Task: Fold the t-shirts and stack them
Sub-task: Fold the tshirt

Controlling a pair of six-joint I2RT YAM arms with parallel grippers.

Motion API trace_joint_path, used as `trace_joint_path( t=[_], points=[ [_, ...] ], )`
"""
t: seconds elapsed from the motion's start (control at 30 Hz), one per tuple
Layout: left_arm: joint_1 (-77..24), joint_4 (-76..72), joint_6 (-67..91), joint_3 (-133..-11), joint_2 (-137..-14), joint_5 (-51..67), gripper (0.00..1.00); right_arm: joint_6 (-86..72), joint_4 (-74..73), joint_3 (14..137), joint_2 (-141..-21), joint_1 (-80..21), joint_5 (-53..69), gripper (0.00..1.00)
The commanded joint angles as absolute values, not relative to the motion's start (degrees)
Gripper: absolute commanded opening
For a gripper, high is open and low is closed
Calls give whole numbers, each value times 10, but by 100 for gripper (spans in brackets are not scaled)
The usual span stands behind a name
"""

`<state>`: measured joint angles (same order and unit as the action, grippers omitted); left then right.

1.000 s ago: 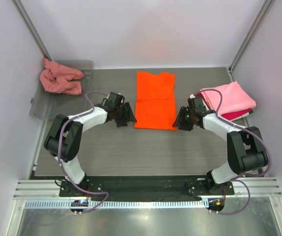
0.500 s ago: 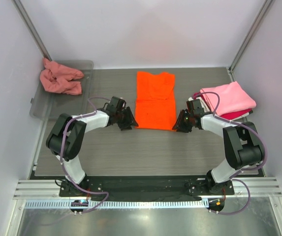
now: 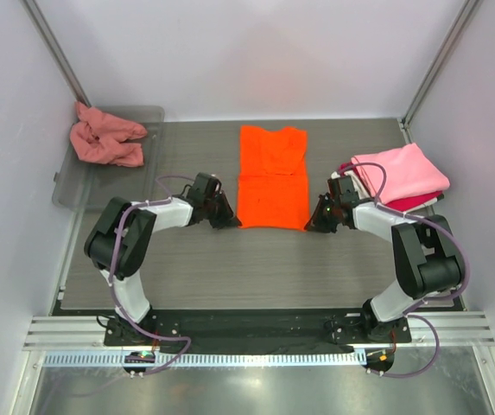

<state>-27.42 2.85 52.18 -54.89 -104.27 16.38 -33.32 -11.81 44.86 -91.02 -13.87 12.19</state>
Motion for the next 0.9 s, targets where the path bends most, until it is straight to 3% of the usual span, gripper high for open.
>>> trace_joint_path(
  t=[0.0, 0.43, 0.73, 0.87],
  points=[
    [-278, 3, 526, -529, -1026, 178, 0, -333, -125, 436, -867, -138, 129, 1],
    [-281, 4, 533, -411, -904, 208, 0, -338, -199, 381, -722, -141, 176, 1],
    [-320, 38, 594, -302, -695, 240, 0, -348, -318, 360, -540, -151, 183, 1],
    [-310, 83, 602, -330, -640, 260, 0, -333, -361, 416, -526, -150, 157, 1]
  ],
)
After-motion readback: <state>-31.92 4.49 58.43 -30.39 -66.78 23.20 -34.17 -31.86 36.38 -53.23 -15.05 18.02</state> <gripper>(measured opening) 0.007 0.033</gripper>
